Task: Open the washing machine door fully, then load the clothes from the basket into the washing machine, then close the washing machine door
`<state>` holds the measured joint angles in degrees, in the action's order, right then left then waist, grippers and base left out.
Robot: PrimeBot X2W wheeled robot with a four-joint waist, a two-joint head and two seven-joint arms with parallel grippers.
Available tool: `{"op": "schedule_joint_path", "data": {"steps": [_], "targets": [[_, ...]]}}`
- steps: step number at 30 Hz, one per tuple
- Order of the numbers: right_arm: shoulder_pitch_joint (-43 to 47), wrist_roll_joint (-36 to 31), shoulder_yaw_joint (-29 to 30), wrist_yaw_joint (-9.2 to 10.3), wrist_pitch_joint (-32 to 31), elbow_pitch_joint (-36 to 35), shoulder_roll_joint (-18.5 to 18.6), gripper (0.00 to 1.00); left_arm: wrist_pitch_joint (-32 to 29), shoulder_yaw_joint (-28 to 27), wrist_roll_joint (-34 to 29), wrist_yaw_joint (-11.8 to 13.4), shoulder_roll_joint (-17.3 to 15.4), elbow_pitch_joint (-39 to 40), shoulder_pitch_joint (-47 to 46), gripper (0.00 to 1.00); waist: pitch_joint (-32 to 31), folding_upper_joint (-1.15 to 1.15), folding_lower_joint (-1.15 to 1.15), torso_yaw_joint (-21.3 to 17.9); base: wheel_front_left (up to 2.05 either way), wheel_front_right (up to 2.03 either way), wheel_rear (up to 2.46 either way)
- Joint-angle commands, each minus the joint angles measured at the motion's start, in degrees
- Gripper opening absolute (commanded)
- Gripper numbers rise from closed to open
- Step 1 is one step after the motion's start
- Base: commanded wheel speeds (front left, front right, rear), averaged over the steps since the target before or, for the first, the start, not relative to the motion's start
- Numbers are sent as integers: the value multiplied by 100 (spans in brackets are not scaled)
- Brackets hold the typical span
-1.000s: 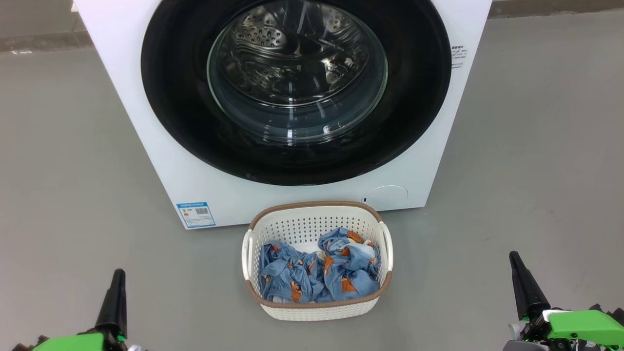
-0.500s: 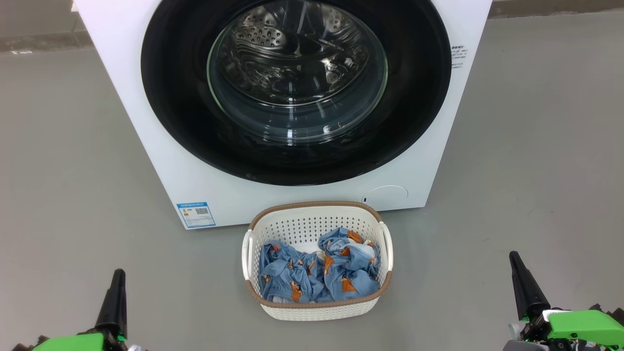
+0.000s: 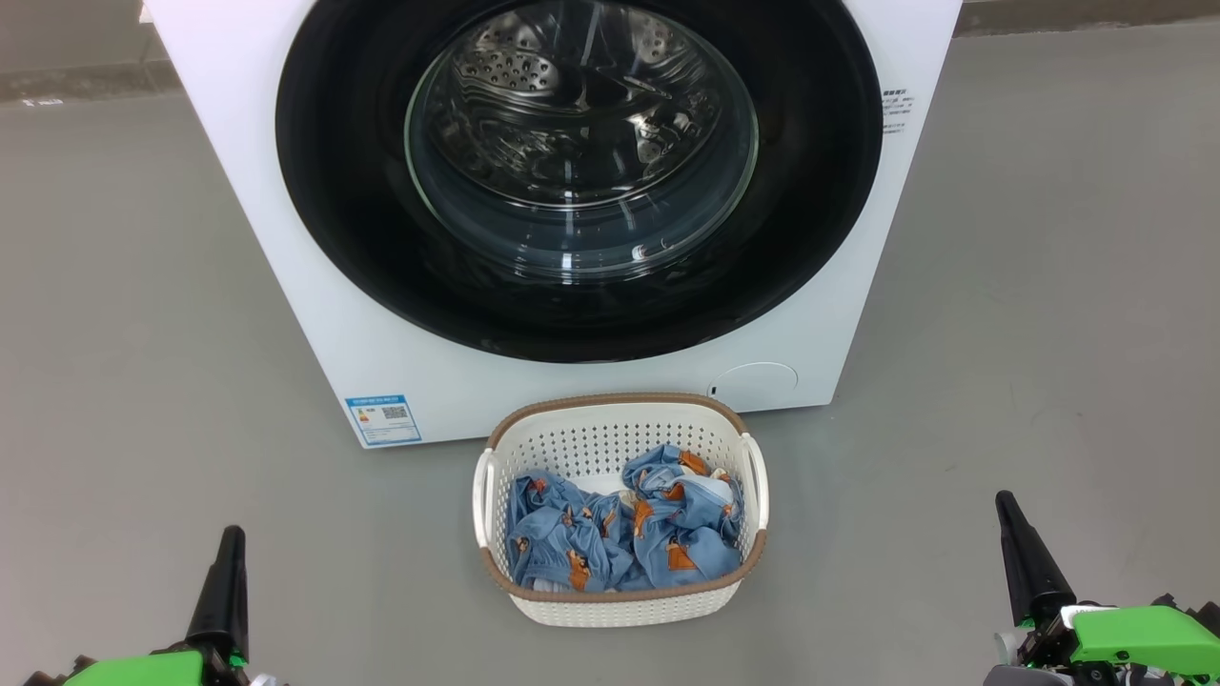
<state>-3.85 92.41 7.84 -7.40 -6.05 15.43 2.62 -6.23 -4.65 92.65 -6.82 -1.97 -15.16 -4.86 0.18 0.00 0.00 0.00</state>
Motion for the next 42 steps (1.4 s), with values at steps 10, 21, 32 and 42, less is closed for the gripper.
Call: {"op": "schedule_joint_path", "data": {"steps": [10,21,32,42], "targets": [[-234,-24,-133,-9,-43,-141,26,0,-26,-188,-50,-67,-91,112,-133,0,0,0,0,0,0,0,0],[-233,-24,-133,-9,-43,-141,26,0,-26,-188,-50,-67,-91,112,-133,0,0,0,0,0,0,0,0],[-233,-24,-133,-9,-43,-141,26,0,-26,-187,-49,-67,-91,112,-133,0,0,0,0,0,0,0,0],[134,-8,-1,0,22,211,-48,100,22,47,-3,3,85,-195,103,100,1,0,0,-1,0,0,0]]}}
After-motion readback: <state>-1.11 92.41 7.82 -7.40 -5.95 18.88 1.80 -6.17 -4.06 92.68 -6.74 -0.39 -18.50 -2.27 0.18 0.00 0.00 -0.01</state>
